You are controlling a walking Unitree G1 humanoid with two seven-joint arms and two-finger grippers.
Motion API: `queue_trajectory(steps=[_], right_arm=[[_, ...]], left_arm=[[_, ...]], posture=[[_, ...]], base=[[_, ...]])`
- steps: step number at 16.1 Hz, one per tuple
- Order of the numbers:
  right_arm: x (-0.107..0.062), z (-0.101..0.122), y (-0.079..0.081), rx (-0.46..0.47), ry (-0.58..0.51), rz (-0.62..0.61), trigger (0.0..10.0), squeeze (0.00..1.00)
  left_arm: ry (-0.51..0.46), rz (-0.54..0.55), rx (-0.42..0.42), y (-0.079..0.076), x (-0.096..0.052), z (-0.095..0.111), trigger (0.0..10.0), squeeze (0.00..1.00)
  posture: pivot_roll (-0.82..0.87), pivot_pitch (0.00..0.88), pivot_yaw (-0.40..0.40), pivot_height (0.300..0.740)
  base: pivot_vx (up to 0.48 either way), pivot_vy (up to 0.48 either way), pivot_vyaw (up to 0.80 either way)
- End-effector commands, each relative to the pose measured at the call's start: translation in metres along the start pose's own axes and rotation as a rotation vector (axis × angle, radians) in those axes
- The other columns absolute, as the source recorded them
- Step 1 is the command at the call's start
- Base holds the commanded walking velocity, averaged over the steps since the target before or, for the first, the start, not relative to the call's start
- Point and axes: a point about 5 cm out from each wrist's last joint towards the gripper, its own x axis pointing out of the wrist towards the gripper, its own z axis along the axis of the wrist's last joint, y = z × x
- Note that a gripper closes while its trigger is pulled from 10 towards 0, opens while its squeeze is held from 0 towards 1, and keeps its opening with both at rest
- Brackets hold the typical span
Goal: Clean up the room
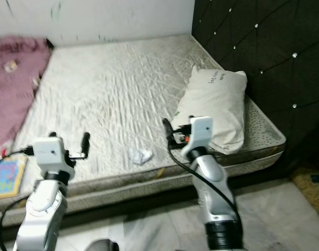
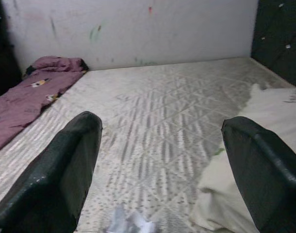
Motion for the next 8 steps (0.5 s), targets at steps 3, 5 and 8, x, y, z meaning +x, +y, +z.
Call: queue_trajectory(steps=[3,5,8], right_arm=[[0.0008,0.0027,0.0016,0.000,-0.011,0.009,10.0,0.00],[0.0004,0.0020,0.0010,-0.008,-0.012,0.010,10.0,0.00],[0.0006,0.0024,0.0022,-0.012,-0.016,0.016,10.0,0.00]], left_arm=[[-0.016,-0.010,0.002,0.0013,0.0014,0.0035,10.0,0.00],[-0.017,-0.016,0.000,0.0008,0.0016,0.0034,10.0,0.00],[-0.019,-0.026,-0.003,0.0003,0.0018,0.0036,10.0,0.00]], posture=[[-0.04,0.000,-0.007,0.740],[-0.04,0.000,-0.007,0.740],[-0.04,0.000,-0.006,0.740]], base=[[0.182,0.000,0.00],[0.307,0.000,0.00],[0.335,0.000,0.51]])
